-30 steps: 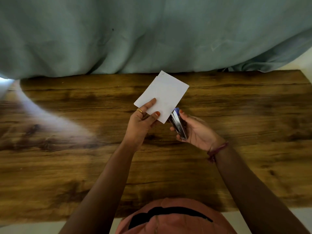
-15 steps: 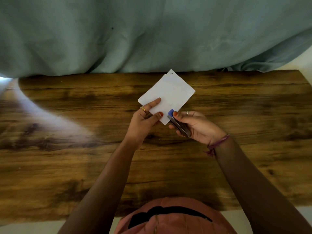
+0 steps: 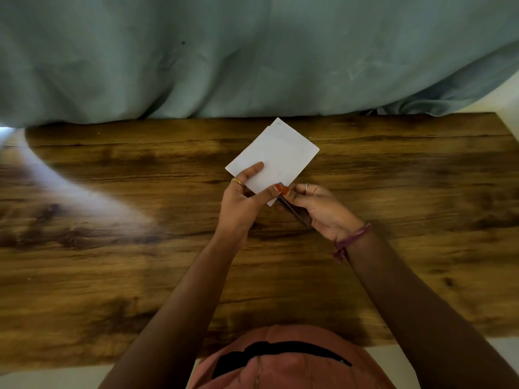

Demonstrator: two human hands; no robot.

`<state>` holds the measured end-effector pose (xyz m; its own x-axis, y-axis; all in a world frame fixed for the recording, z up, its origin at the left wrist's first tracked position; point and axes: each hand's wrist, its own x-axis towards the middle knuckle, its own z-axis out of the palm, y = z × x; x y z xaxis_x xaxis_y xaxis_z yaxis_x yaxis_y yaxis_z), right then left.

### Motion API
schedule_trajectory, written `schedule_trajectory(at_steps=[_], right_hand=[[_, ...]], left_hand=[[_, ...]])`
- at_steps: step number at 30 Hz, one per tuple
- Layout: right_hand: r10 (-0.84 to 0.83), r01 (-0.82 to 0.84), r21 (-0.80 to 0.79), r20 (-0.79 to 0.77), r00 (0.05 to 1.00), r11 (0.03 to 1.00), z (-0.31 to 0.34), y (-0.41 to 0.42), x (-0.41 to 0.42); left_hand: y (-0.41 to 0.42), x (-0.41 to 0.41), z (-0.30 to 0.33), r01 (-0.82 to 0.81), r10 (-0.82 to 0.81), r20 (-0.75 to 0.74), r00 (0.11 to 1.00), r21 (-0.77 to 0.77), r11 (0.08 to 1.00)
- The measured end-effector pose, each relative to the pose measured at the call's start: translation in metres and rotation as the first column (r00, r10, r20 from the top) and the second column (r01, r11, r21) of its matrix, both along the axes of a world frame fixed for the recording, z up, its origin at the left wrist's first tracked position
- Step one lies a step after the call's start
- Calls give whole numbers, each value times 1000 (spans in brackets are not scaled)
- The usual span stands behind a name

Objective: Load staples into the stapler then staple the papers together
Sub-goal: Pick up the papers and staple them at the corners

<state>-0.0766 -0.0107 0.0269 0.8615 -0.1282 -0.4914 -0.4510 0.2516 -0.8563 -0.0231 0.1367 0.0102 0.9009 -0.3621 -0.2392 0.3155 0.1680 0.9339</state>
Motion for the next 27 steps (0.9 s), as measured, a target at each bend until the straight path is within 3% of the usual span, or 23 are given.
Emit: schedule_trajectory(at_steps=[7, 13, 17, 27], right_hand=[[-57, 58, -25, 23, 998, 998, -4, 7, 1], [6, -7, 138, 8, 1000, 990, 9, -8, 1], [-11, 0, 214, 48, 999, 977, 18, -20, 2], [8, -11, 201, 16, 1000, 979, 21, -21, 2]], left_hand=[[-2, -3, -2, -21, 21, 3, 1000, -74, 997], [8, 3, 4, 89, -90, -5, 996, -137, 987], [13, 8, 3, 54, -53, 29, 998, -61, 997], [16, 8, 5, 121, -120, 72, 990, -11, 993]])
